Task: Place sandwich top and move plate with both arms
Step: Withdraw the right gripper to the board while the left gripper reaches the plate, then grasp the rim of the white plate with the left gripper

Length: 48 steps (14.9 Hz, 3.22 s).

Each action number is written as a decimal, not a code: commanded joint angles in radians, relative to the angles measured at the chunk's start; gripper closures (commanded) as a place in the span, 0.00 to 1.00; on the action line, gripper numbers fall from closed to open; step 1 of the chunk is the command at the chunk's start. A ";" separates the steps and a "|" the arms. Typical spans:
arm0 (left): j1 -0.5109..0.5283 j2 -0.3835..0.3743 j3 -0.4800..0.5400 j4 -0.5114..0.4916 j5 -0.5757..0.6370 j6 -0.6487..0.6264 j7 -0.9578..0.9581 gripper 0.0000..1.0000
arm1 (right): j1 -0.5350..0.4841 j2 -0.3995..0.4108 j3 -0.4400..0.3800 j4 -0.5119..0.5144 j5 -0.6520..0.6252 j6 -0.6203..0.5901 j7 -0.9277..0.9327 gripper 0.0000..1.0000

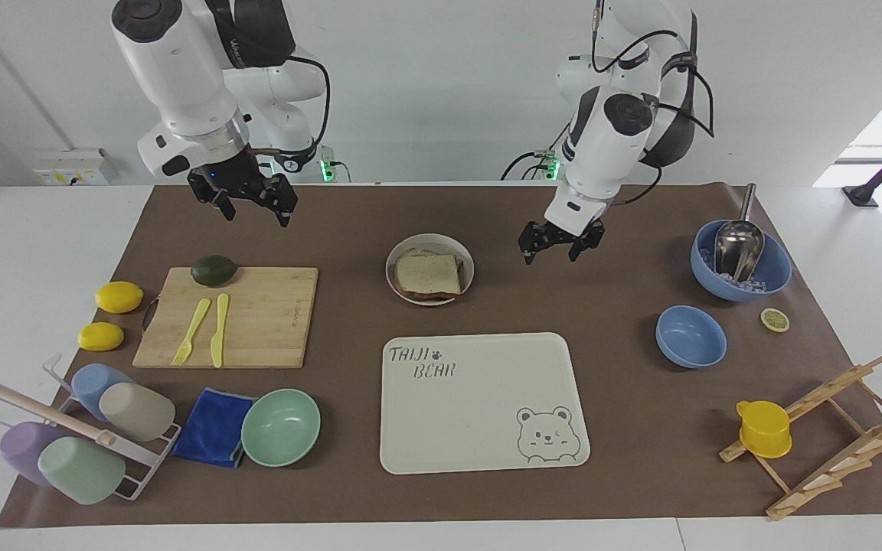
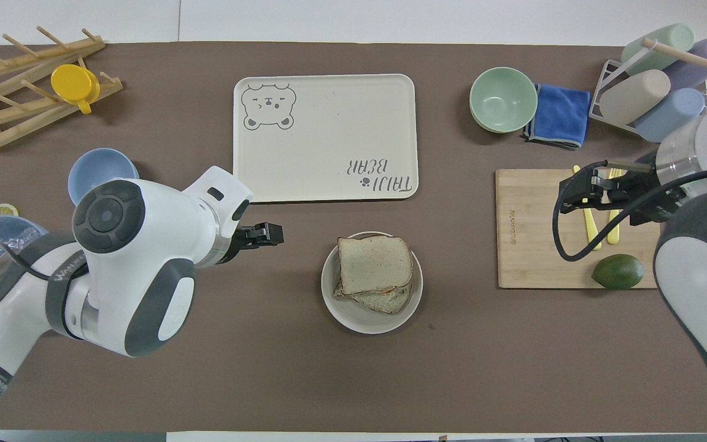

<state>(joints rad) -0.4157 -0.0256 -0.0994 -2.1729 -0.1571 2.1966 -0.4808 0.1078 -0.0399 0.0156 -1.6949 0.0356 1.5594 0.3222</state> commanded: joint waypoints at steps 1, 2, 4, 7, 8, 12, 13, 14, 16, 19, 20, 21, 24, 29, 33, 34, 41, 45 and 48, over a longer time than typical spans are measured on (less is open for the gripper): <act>-0.089 0.015 0.015 -0.083 -0.013 0.125 -0.062 0.00 | -0.039 -0.002 0.012 0.001 0.007 -0.042 -0.079 0.00; -0.116 0.022 0.015 -0.105 -0.024 0.174 -0.093 0.00 | -0.055 -0.003 0.015 0.007 0.007 -0.062 -0.112 0.00; -0.167 0.038 0.015 -0.142 -0.044 0.242 -0.104 0.00 | -0.060 -0.008 0.011 0.014 0.007 -0.088 -0.129 0.00; -0.221 0.096 0.015 -0.145 -0.045 0.304 -0.102 0.04 | -0.062 0.003 -0.014 0.014 0.007 -0.090 -0.146 0.00; -0.229 0.104 0.015 -0.145 -0.045 0.308 -0.098 0.05 | -0.063 0.000 -0.013 0.014 0.006 -0.084 -0.149 0.00; -0.247 0.105 0.013 -0.143 -0.044 0.308 -0.082 0.22 | -0.089 0.005 -0.037 0.027 -0.011 -0.079 -0.239 0.00; -0.249 0.105 0.013 -0.145 -0.045 0.307 -0.072 0.26 | -0.088 0.000 -0.052 0.024 -0.011 -0.078 -0.245 0.00; -0.250 0.105 0.013 -0.145 -0.044 0.307 -0.068 0.30 | -0.088 0.000 -0.052 0.024 -0.011 -0.078 -0.247 0.00; -0.253 0.107 0.013 -0.145 -0.045 0.305 -0.065 0.36 | -0.086 -0.006 -0.049 0.017 -0.010 -0.085 -0.239 0.00; -0.265 0.108 0.013 -0.146 -0.045 0.305 -0.065 0.40 | -0.088 -0.009 -0.052 0.009 -0.005 -0.079 -0.239 0.00; -0.265 0.110 0.013 -0.145 -0.044 0.305 -0.064 0.42 | -0.086 -0.009 -0.052 0.008 -0.005 -0.084 -0.239 0.00; -0.267 0.114 0.013 -0.145 -0.045 0.307 -0.064 0.43 | -0.085 -0.009 -0.051 0.008 -0.005 -0.082 -0.238 0.00; -0.270 0.121 0.013 -0.145 -0.045 0.307 -0.062 0.50 | -0.086 -0.009 -0.052 0.008 -0.003 -0.082 -0.238 0.00; -0.273 0.121 0.013 -0.145 -0.045 0.307 -0.044 0.61 | -0.086 -0.009 -0.051 0.008 -0.003 -0.082 -0.238 0.00; -0.275 0.134 0.013 -0.143 -0.045 0.308 -0.044 0.68 | -0.086 -0.009 -0.052 0.008 -0.003 -0.082 -0.238 0.00; -0.275 0.134 0.013 -0.143 -0.045 0.308 -0.042 0.69 | -0.086 -0.009 -0.052 0.008 -0.003 -0.082 -0.238 0.00; -0.265 0.145 0.013 -0.137 -0.045 0.308 -0.027 1.00 | -0.086 -0.009 -0.052 0.008 -0.003 -0.082 -0.238 0.00; -0.244 0.148 0.015 -0.133 -0.045 0.304 -0.018 1.00 | -0.086 -0.009 -0.052 0.008 -0.003 -0.082 -0.238 0.00; -0.235 0.150 0.013 -0.122 -0.047 0.299 -0.016 1.00 | -0.086 -0.009 -0.052 0.008 -0.003 -0.081 -0.238 0.00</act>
<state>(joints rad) -0.6683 0.1041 -0.0936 -2.2988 -0.1974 2.4941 -0.5223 0.0323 -0.0405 -0.0438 -1.6818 0.0301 1.4864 0.0969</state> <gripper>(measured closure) 0.956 0.000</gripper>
